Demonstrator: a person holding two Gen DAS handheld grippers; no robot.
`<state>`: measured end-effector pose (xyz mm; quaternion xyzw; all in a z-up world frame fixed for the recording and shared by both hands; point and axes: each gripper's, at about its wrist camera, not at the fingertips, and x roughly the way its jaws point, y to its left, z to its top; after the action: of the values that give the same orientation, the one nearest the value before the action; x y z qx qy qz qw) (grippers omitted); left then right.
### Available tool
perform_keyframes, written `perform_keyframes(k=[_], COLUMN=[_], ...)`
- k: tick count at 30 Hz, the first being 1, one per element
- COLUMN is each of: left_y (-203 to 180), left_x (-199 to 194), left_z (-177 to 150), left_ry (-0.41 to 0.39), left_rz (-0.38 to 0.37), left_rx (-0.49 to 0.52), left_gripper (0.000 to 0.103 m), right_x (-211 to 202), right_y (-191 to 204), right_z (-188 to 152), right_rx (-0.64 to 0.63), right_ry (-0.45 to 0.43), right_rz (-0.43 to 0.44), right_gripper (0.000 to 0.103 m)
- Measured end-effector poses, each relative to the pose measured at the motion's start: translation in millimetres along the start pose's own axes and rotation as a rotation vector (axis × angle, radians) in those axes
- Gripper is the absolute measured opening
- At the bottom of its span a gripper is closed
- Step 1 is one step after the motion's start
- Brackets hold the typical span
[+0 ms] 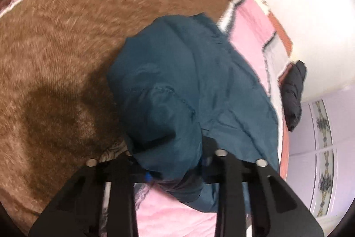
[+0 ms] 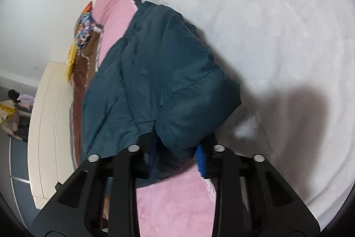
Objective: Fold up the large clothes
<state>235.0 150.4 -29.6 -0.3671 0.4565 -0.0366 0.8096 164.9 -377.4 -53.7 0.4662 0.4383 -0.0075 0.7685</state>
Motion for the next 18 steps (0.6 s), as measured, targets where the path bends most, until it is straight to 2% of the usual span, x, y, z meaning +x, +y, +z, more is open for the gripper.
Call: perform_keyframes(k=[4, 7, 18], left_y=[3, 14, 58], left_x=[-25, -45, -85], left_z=[-13, -33, -101], left_ry=[0.0, 0.03, 0.095], left_rz=[-0.057, -0.081, -0.068], left_rx=[0.021, 0.038, 0.059], left_gripper=[0.023, 0.023, 0.023], right_x=[-19, -39, -87], right_y=[2, -5, -49], right_z=[-11, -25, -99], right_rx=[-0.044, -0.058, -0.072], right_ry=[0.0, 0.016, 0.069], right_rz=[0.01, 0.017, -0.039], right_gripper=[0.021, 0.021, 0.021])
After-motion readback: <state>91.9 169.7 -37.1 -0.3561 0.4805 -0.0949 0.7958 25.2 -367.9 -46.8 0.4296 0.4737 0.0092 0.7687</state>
